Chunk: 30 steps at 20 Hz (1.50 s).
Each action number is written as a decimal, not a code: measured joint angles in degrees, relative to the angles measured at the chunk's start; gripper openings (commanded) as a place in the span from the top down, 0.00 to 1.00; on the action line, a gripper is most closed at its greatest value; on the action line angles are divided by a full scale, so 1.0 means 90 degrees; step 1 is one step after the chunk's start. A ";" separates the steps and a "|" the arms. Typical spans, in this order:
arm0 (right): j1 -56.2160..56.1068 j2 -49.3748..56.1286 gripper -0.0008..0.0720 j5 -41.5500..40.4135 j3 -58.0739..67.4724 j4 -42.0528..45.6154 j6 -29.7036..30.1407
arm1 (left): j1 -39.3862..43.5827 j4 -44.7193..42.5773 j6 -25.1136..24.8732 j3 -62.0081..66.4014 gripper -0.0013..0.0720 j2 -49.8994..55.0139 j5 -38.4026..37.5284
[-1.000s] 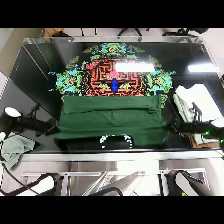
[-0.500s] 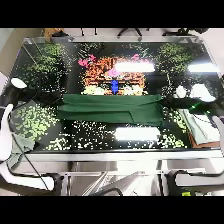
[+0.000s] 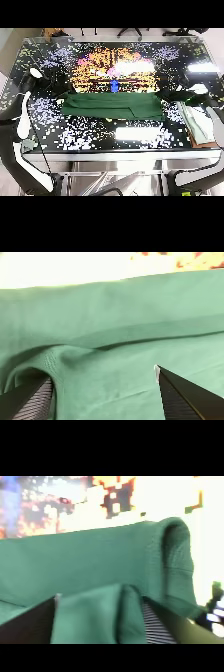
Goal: Fold the shirts.
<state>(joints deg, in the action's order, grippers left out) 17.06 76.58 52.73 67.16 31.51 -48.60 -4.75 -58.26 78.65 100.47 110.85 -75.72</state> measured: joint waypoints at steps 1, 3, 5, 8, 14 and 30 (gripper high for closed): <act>0.0078 -0.0032 0.14 0.0134 0.0019 0.0155 -0.0075 | 0.0007 -0.0015 0.0002 0.0165 0.04 0.0044 -0.0068; 0.0257 -0.0063 0.08 0.0466 0.0044 0.0474 -0.0211 | -0.0039 -0.0129 0.0078 0.0447 0.04 0.0090 -0.0291; 0.0408 -0.0080 0.03 0.0746 0.0058 0.0685 -0.0308 | -0.0175 -0.0318 0.0197 0.0651 0.04 0.0117 -0.0614; 0.0515 -0.0041 0.03 0.0976 0.0066 0.0845 -0.0381 | -0.0459 -0.0459 0.0359 0.0772 0.04 0.0136 -0.1163; 0.0362 0.0427 0.03 0.1127 0.0078 0.0644 -0.0425 | -0.0733 -0.0187 0.0505 0.0828 0.39 0.0138 -0.1817; 0.0032 -0.0216 0.96 0.2125 0.1158 0.0602 -0.0702 | 0.2560 0.1387 -0.0153 0.0833 0.97 0.0661 0.0061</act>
<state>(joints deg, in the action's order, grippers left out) 17.34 74.63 71.85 77.58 36.93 -54.92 18.28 -45.78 77.28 107.96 116.79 -75.18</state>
